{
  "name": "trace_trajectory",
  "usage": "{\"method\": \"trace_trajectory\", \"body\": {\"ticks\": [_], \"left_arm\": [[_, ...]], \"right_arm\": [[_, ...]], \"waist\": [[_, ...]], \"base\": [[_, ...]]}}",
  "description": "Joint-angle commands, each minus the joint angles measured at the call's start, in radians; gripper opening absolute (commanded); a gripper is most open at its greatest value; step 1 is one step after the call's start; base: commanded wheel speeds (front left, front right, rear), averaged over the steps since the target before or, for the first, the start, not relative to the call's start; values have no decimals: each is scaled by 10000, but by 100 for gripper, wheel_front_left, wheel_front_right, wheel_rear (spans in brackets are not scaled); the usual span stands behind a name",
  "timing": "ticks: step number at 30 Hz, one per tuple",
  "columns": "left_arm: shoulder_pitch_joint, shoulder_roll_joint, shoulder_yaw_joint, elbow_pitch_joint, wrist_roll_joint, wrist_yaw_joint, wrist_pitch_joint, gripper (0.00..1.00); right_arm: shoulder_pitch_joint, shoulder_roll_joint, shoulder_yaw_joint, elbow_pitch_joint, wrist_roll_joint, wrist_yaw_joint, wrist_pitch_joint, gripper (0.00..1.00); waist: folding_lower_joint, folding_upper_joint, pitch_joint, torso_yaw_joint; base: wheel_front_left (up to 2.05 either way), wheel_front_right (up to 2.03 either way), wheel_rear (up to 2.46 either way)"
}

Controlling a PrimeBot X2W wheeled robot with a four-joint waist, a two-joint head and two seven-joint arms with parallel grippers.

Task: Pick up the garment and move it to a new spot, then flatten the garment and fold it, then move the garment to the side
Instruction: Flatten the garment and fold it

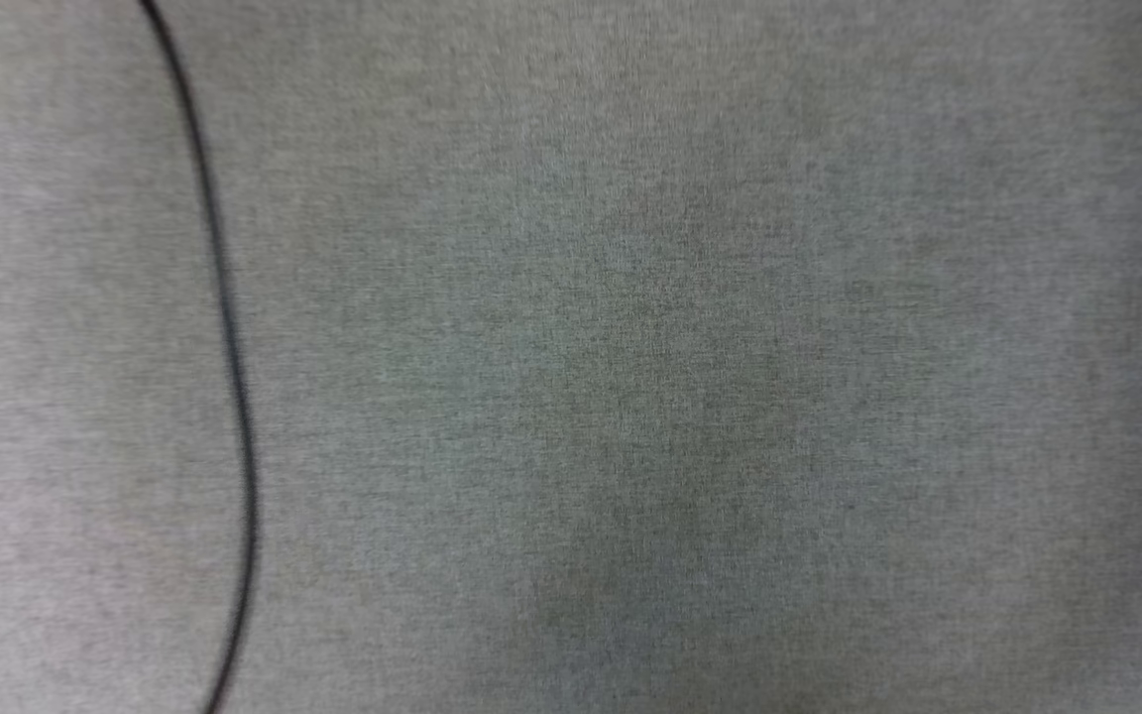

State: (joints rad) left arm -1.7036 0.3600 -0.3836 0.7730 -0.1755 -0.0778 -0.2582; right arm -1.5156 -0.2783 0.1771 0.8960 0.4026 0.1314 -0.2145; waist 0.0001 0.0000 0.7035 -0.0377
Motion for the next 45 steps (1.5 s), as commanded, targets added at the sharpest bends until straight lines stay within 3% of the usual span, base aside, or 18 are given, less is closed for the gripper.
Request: {"method": "trace_trajectory", "body": {"ticks": [1,12,24,25,30,35,45], "left_arm": [[809,-160,-6,-133,-142,126,-47,0],[7125,-772,-198,-1539,-1024,497,-68,0],[12194,-588,-523,-2506,-2045,648,791,0],[13011,-427,-504,-2929,-2201,805,1050,0],[14166,-32,-597,-3842,-2359,969,1662,0],[15686,707,-835,-5283,-2596,843,2482,0],[17940,1554,-1322,-7138,-2816,897,3345,0]], "right_arm": [[552,-33,183,-6,228,-15,-124,0],[4657,-464,1538,-527,2015,-15,-279,0],[8375,-901,2856,-1401,3889,-12,156,0],[8946,-1052,3119,-1577,4272,-14,275,0],[9706,-1219,3377,-1659,4826,-12,340,0],[10835,-1580,3567,-1661,5536,-14,483,0],[13016,-2573,3921,-2828,6785,-14,1164,0]], "waist": [[-1,0,-432,100],[-1,0,-2913,424],[-1,0,-4864,657],[-1,0,-5159,678],[-1,0,-5569,762],[-1,0,-6189,881],[-1,0,-7167,846]], "base": [[0,0,0],[0,0,0],[0,0,0],[0,0,0],[0,0,0],[0,0,0],[0,0,0]]}}
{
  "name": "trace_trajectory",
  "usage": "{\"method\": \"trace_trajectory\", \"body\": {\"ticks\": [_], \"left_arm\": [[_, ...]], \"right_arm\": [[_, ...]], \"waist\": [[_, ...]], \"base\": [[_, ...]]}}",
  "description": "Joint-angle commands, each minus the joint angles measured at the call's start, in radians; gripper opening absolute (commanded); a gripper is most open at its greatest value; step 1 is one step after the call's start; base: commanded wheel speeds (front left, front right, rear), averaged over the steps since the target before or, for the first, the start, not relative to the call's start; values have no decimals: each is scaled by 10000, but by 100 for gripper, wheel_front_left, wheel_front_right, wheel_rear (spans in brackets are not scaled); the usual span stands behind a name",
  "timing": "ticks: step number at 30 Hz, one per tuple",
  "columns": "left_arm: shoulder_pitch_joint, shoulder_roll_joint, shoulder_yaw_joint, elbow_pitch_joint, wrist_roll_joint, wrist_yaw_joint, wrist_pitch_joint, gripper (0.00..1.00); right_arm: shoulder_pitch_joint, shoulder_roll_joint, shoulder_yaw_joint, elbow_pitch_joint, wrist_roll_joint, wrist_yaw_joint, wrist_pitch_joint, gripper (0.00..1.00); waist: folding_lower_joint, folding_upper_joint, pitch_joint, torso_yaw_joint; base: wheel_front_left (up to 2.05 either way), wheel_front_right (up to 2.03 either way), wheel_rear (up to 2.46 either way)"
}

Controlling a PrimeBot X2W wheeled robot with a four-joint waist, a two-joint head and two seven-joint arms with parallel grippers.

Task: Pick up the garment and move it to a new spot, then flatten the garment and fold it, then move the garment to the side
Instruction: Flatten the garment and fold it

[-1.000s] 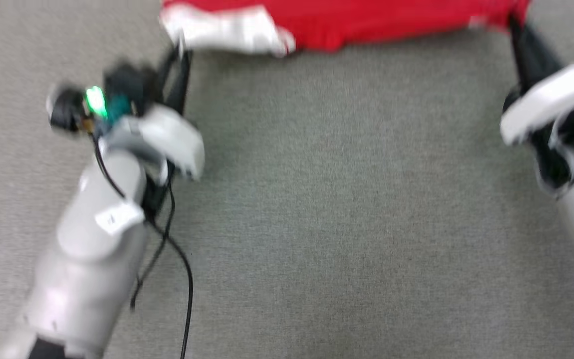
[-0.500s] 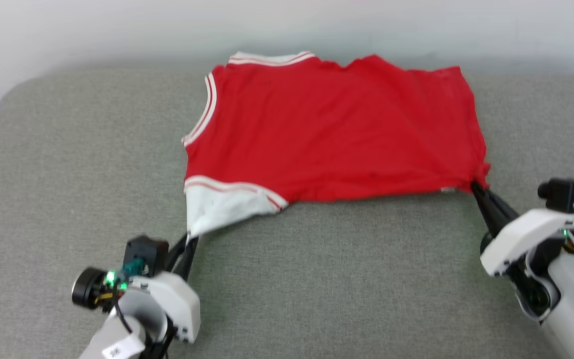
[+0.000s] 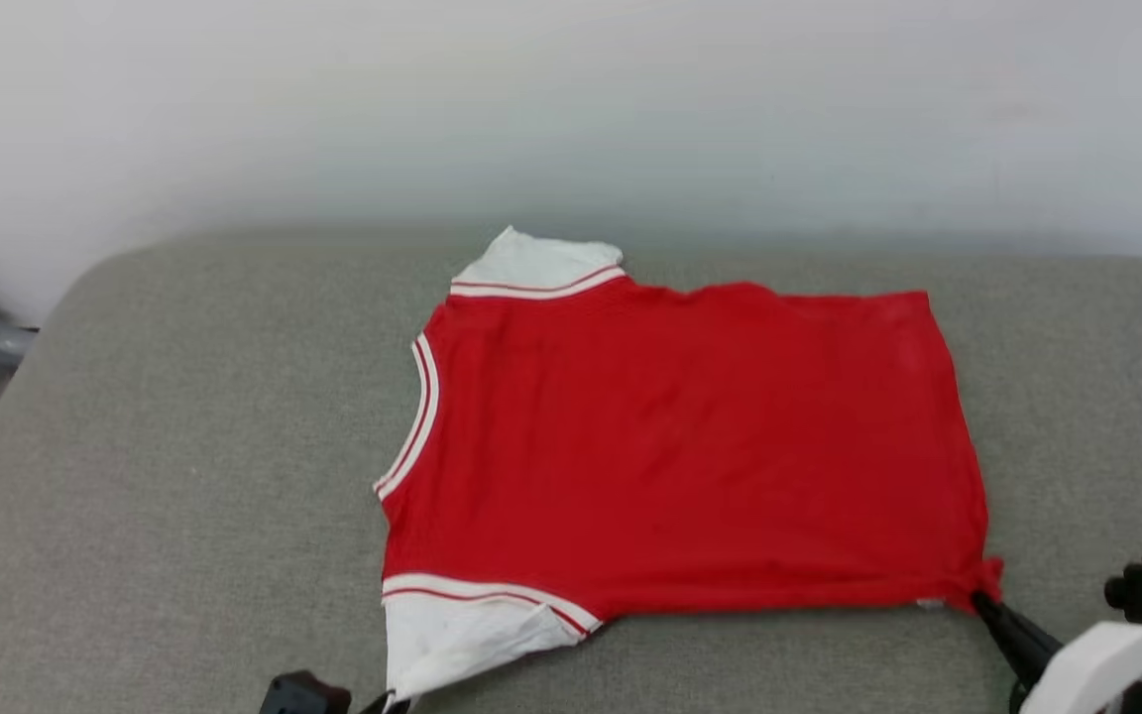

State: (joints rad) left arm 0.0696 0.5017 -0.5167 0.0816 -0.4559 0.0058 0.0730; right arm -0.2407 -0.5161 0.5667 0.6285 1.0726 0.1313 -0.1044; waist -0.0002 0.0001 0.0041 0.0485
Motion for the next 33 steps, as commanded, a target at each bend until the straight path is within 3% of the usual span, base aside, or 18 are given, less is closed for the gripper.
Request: {"method": "trace_trajectory", "body": {"ticks": [1,9,20,33], "left_arm": [[414,245,23,-428,-15,136,89,0],[1760,857,51,-1860,-164,585,557,0],[1364,1225,574,-2798,239,1104,285,0],[-1056,1361,614,-2339,672,472,709,0]], "right_arm": [[509,-265,77,-350,179,-12,138,0],[2180,-922,261,-1671,461,-12,660,0],[3030,-1045,-1185,-3238,657,-12,699,0],[1887,-421,-2771,-3890,-340,-10,2057,0]], "waist": [[2,-1,-248,-18],[2,-1,-541,-11],[2,-1,-390,-118],[2,-1,983,-228]], "base": [[0,0,0],[0,0,0],[0,0,0],[0,0,0]]}}
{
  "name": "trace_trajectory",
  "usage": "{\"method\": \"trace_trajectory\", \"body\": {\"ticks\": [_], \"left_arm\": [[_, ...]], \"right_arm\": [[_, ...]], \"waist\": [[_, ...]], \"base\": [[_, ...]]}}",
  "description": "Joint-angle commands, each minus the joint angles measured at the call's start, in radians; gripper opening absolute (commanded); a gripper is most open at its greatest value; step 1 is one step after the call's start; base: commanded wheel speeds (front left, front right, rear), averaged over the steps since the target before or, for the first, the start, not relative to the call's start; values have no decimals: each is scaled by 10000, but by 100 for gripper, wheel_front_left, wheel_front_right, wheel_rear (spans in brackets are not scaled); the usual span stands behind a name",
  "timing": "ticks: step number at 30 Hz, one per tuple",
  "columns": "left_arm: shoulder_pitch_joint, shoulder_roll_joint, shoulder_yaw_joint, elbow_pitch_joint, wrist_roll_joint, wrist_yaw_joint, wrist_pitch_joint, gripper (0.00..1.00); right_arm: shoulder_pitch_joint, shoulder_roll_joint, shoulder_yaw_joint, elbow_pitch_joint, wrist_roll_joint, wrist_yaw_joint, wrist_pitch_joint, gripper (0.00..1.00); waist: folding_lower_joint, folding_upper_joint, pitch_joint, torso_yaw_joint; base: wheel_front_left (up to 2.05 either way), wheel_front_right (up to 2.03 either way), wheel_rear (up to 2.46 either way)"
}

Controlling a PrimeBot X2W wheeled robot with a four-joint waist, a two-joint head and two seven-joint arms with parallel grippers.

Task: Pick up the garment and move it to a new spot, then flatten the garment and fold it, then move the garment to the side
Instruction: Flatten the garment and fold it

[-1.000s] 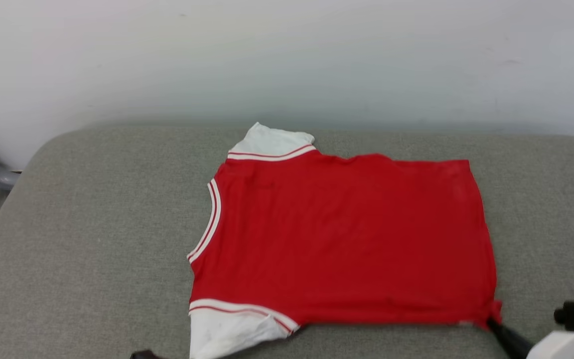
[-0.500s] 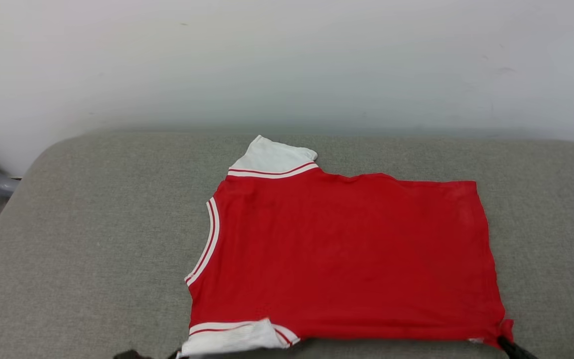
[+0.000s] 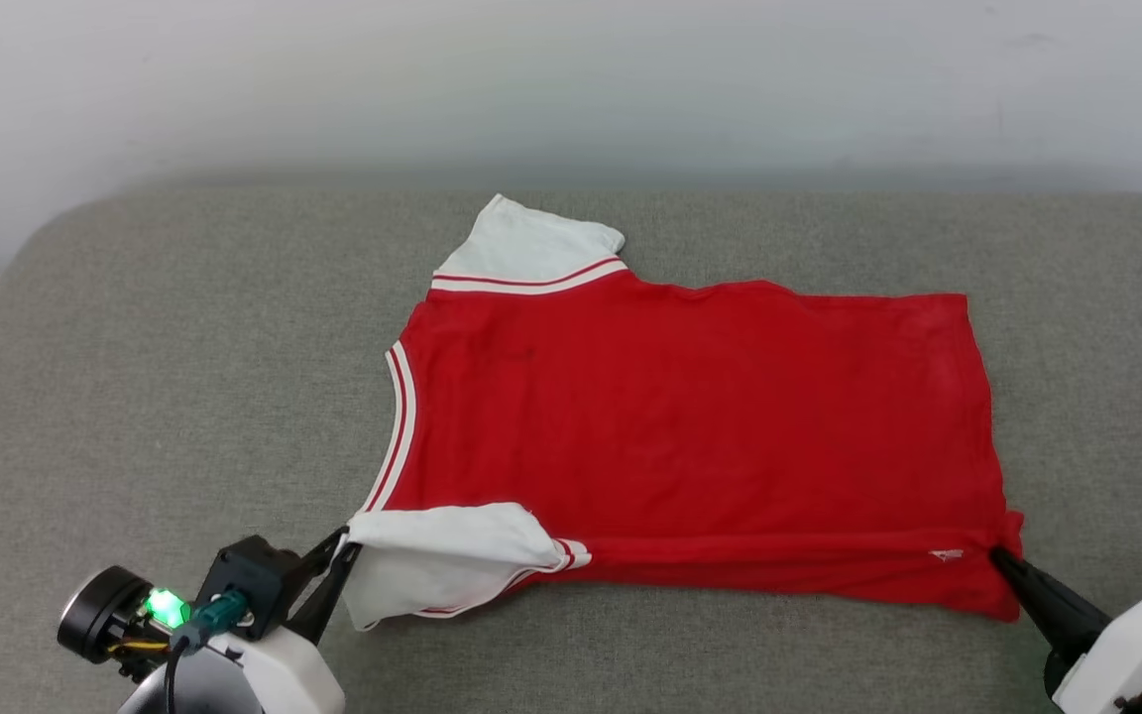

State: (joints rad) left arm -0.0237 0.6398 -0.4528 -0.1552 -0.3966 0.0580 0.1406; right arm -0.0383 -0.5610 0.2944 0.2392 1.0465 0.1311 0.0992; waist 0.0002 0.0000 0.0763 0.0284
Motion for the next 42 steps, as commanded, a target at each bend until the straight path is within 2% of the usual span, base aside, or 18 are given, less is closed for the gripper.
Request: {"method": "trace_trajectory", "body": {"ticks": [1,16,25,26,27,28,34,38,42], "left_arm": [[-318,-33,-58,154,94,-114,66,0],[-2951,-692,-804,2811,510,-1167,178,0],[-3823,-1069,-1170,4533,724,-1398,-239,0],[-3887,-1120,-1185,4691,725,-1357,-273,9],[-3965,-1166,-1207,4820,795,-1290,-353,66],[-3994,-1233,-1184,4971,788,-1193,-430,100],[-3807,-1790,-887,5338,321,-838,-952,100],[-3350,-2247,-299,4934,-471,-408,-1281,100],[-2649,-2424,-107,4294,-1033,-155,-984,100]], "right_arm": [[-281,101,-134,44,-205,-10,138,0],[-1440,989,-987,378,-1799,-8,1452,0],[-1662,1340,-1425,528,-2408,-10,1722,0],[-1693,1375,-1480,556,-2565,-10,1639,0],[-1698,1428,-1506,594,-2671,-10,1632,58],[-1699,1499,-1526,636,-2718,-10,1656,100],[-1635,1502,-1443,386,-3322,-8,1640,100],[-1354,1586,-1509,50,-3631,-8,1759,100],[-1020,1406,-1655,-559,-4538,-8,2073,100]], "waist": [[-2,0,385,-38],[-2,0,1591,-35],[-2,0,1864,-85],[-2,0,1868,-91],[-2,0,1854,-94],[-2,0,1822,-96],[-2,0,1364,-74],[-2,0,901,-28],[-2,0,493,37]], "base": [[0,0,0],[0,0,0],[0,0,0],[0,0,0],[0,0,0],[0,0,0],[0,0,0],[0,0,0],[0,0,0]]}}
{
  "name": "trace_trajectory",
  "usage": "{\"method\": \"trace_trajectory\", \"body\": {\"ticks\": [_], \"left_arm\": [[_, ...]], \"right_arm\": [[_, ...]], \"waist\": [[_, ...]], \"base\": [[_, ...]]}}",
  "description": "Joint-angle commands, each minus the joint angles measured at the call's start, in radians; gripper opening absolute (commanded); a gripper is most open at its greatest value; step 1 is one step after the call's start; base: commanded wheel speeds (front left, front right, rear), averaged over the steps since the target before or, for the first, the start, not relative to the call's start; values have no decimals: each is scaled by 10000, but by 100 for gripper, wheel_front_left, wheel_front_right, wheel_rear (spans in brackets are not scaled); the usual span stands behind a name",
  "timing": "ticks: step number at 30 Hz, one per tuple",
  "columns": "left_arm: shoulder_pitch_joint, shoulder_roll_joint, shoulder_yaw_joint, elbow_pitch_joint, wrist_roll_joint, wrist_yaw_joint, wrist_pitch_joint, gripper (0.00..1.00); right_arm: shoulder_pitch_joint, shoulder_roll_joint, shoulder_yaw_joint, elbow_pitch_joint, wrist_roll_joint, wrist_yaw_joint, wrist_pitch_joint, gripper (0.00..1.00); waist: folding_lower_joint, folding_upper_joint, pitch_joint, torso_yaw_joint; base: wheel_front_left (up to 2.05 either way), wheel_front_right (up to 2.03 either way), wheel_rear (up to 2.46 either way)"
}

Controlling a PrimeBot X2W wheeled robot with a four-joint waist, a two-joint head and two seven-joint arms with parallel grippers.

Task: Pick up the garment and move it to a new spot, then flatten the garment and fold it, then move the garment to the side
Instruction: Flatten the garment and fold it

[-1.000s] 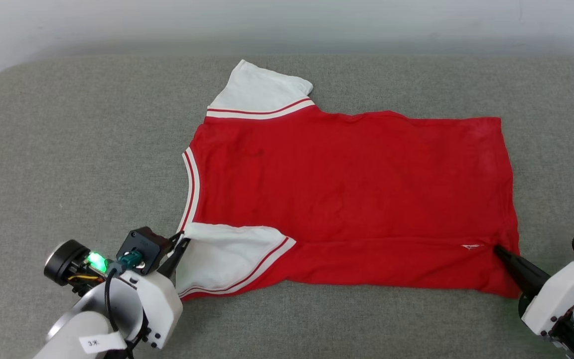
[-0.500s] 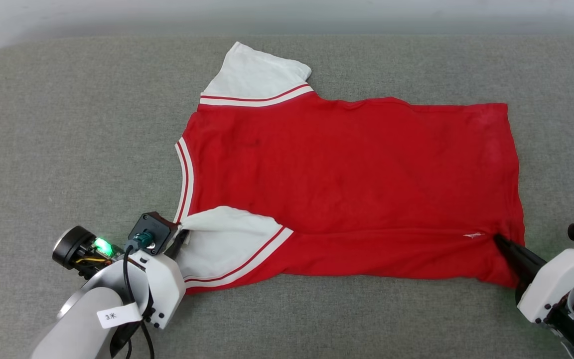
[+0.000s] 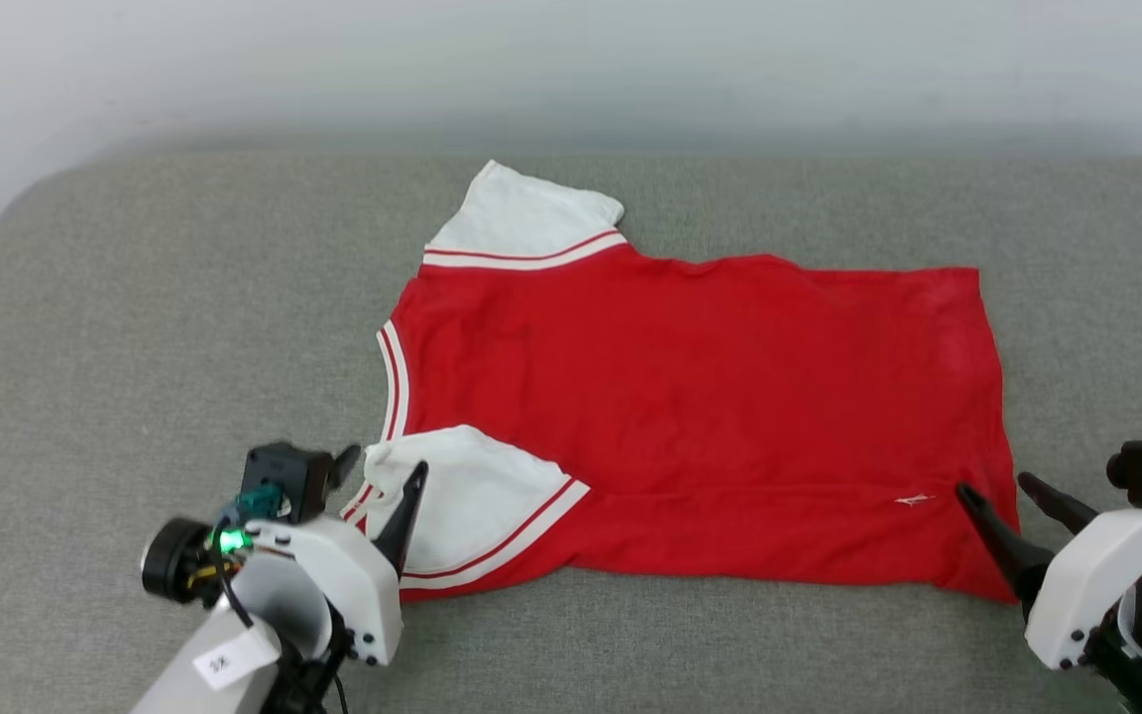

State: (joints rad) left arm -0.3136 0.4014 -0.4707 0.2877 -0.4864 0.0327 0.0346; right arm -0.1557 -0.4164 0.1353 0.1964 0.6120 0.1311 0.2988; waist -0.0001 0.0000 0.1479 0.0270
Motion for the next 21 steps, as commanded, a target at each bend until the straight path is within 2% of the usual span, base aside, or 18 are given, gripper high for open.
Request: {"method": "trace_trajectory", "body": {"ticks": [1,5,10,11,14,17,21], "left_arm": [[404,-15,138,-345,-205,211,162,100],[1198,169,304,-1286,-478,702,641,100],[2111,583,396,-2457,-789,1397,1969,100],[2111,583,396,-2457,-789,1397,1969,100],[2517,890,393,-2929,-725,1841,2706,100],[2665,1124,325,-3236,-651,2102,3251,100],[2627,1095,441,-3360,-733,2389,3469,100]], "right_arm": [[272,-26,-106,-279,-378,-8,251,100],[742,251,-494,-1094,-898,-8,1059,100],[1452,615,-1138,-2058,-1665,-8,2661,100],[1452,615,-1138,-2058,-1665,-8,2661,100],[1714,940,-1503,-2692,-2177,-8,3510,100],[1880,1297,-1689,-3260,-2561,-8,4189,100],[1961,1592,-1844,-3921,-2793,-8,4743,100]], "waist": [[1,0,-301,54],[1,0,-472,51],[1,0,-453,-56],[1,0,-453,-56],[1,0,-301,-157],[1,0,-108,-276],[1,0,182,-420]], "base": [[0,0,0],[0,0,0],[0,0,0],[0,0,0],[0,0,0],[0,0,0],[0,0,0]]}}
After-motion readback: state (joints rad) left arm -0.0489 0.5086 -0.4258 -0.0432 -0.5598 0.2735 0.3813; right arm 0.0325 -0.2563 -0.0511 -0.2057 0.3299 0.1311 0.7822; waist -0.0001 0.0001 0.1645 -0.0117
